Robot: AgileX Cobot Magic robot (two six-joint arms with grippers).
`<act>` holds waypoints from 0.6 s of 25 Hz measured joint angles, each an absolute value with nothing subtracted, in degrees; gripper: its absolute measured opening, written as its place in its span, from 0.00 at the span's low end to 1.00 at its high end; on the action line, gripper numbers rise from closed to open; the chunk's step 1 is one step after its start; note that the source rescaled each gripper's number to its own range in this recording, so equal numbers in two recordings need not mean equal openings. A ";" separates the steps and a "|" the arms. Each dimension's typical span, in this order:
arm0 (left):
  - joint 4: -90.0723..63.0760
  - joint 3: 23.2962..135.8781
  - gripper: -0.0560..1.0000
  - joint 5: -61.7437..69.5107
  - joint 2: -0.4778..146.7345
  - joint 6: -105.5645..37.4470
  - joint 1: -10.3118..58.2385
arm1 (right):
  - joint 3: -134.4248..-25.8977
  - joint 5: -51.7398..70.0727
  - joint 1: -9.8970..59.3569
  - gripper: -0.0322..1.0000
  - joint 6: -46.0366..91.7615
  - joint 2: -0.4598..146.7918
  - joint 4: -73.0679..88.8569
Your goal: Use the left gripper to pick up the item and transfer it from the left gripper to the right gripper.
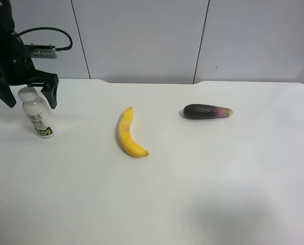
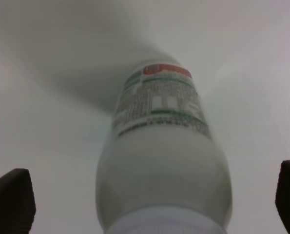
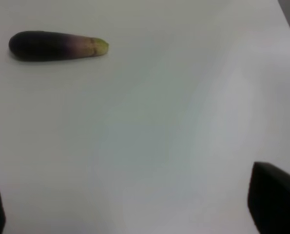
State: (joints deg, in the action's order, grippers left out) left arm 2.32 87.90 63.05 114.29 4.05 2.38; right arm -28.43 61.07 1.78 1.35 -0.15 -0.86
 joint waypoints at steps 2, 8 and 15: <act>2.36 87.94 1.00 62.69 114.31 4.05 2.38 | -28.43 61.07 1.78 1.00 1.35 -0.15 -0.86; 2.36 87.94 1.00 62.51 114.31 4.05 2.21 | -28.43 61.07 1.78 1.00 1.35 -0.15 -0.86; 2.25 87.11 1.00 62.21 114.41 4.10 2.21 | -28.43 61.07 1.78 1.00 1.35 -0.15 -0.86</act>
